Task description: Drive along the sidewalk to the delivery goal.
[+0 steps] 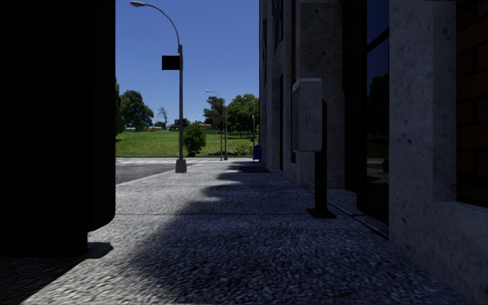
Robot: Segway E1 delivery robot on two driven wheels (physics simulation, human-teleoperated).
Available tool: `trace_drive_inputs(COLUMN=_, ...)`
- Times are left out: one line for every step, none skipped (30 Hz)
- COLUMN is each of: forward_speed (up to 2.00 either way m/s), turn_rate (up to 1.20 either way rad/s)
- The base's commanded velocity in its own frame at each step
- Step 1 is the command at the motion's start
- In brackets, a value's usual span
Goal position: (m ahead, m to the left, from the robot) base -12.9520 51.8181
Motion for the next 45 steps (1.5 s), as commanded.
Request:
trace_drive_inputs(forward_speed=2.0, turn_rate=0.0)
trace_drive_inputs(forward_speed=2.0, turn_rate=0.0)
trace_drive_inputs(forward_speed=2.0, turn_rate=0.0)
trace_drive_inputs(forward_speed=2.0, turn_rate=0.0)
trace_drive_inputs(forward_speed=2.0, turn_rate=0.0)
trace_drive_inputs(forward_speed=2.0, turn_rate=0.0)
trace_drive_inputs(forward_speed=2.0, turn_rate=0.0)
trace_drive_inputs(forward_speed=2.0, turn_rate=0.0)
trace_drive_inputs(forward_speed=2.0, turn_rate=0.0)
trace_drive_inputs(forward_speed=2.0, turn_rate=0.0)
trace_drive_inputs(forward_speed=2.0, turn_rate=0.0)
trace_drive_inputs(forward_speed=2.0, turn_rate=0.0)
trace_drive_inputs(forward_speed=2.0, turn_rate=0.0)
trace_drive_inputs(forward_speed=2.0, turn_rate=0.13)
trace_drive_inputs(forward_speed=2.0, turn_rate=0.35)
trace_drive_inputs(forward_speed=2.0, turn_rate=0.35)
trace_drive_inputs(forward_speed=2.0, turn_rate=0.47)
trace_drive_inputs(forward_speed=2.0, turn_rate=0.5)
trace_drive_inputs(forward_speed=2.0, turn_rate=0.38)
trace_drive_inputs(forward_speed=2.0, turn_rate=0.03)
trace_drive_inputs(forward_speed=2.0, turn_rate=0.03)
trace_drive_inputs(forward_speed=2.0, turn_rate=0.0)
trace_drive_inputs(forward_speed=2.0, turn_rate=0.0)
trace_drive_inputs(forward_speed=2.0, turn_rate=0.0)
trace_drive_inputs(forward_speed=2.0, turn_rate=0.0)
trace_drive_inputs(forward_speed=2.0, turn_rate=0.0)
trace_drive_inputs(forward_speed=2.0, turn_rate=0.0)
trace_drive_inputs(forward_speed=2.0, turn_rate=0.0)
trace_drive_inputs(forward_speed=2.0, turn_rate=0.0)
trace_drive_inputs(forward_speed=2.0, turn_rate=0.0)
trace_drive_inputs(forward_speed=2.0, turn_rate=0.0)
trace_drive_inputs(forward_speed=2.0, turn_rate=0.0)
trace_drive_inputs(forward_speed=2.0, turn_rate=0.0)
trace_drive_inputs(forward_speed=2.0, turn_rate=0.0)
trace_drive_inputs(forward_speed=2.0, turn_rate=0.0)
trace_drive_inputs(forward_speed=2.0, turn_rate=0.0)
trace_drive_inputs(forward_speed=2.0, turn_rate=0.0)
trace_drive_inputs(forward_speed=2.0, turn_rate=0.0)
trace_drive_inputs(forward_speed=2.0, turn_rate=0.0)
trace_drive_inputs(forward_speed=2.0, turn_rate=0.0)
trace_drive_inputs(forward_speed=2.0, turn_rate=0.0)
trace_drive_inputs(forward_speed=2.0, turn_rate=0.0)
trace_drive_inputs(forward_speed=2.0, turn_rate=0.0)
trace_drive_inputs(forward_speed=2.0, turn_rate=0.0)
trace_drive_inputs(forward_speed=2.0, turn_rate=0.0)
